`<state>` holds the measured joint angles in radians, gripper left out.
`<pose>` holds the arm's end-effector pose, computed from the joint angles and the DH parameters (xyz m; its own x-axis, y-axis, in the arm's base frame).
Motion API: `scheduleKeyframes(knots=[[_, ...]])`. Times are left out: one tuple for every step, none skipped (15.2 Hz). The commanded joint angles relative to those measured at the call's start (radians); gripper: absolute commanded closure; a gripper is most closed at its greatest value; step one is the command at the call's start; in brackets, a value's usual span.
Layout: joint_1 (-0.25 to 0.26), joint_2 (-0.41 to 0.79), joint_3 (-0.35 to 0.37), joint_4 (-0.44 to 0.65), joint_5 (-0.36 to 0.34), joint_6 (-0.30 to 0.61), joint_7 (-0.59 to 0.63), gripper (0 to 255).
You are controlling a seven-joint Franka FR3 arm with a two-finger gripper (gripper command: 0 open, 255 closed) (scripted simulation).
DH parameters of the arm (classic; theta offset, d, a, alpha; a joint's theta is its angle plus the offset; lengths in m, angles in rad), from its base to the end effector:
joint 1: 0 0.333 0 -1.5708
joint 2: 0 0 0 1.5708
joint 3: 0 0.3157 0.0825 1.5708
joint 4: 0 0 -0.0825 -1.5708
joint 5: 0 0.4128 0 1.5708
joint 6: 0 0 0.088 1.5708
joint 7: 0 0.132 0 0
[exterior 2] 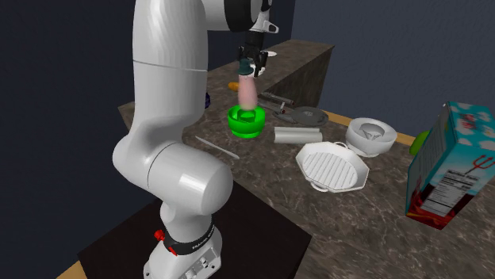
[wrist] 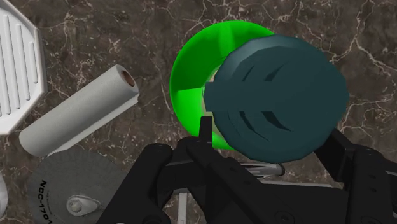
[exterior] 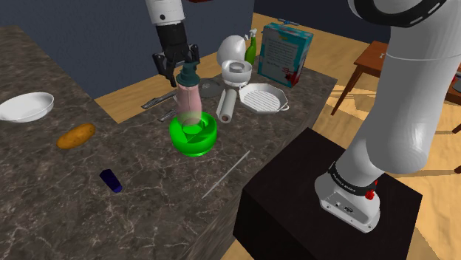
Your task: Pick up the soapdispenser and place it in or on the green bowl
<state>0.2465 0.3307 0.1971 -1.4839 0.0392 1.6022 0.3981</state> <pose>0.5986 0.2748 0.4418 0.9729 0.0371 -0.2280 0.0347 -0.9993 -0.0143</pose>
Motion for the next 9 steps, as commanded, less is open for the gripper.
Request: scheduleKeyframes(knots=[[-0.002,-0.001,-0.001,-0.031,0.000,0.030,-0.005,255],[-0.003,0.000,-0.002,-0.044,0.000,0.044,-0.006,255],[-0.003,0.000,-0.002,-0.044,0.000,0.044,-0.006,255],[-0.003,0.000,-0.002,-0.044,0.000,0.044,-0.006,255],[-0.003,0.000,-0.002,-0.044,0.000,0.044,-0.006,255],[-0.003,0.000,-0.002,-0.044,0.000,0.044,-0.006,255],[-0.003,0.000,-0.002,-0.044,0.000,0.044,-0.006,255],[-0.003,0.000,-0.002,-0.044,0.000,0.044,-0.006,255],[-0.003,0.000,-0.002,-0.044,0.000,0.044,-0.006,255]])
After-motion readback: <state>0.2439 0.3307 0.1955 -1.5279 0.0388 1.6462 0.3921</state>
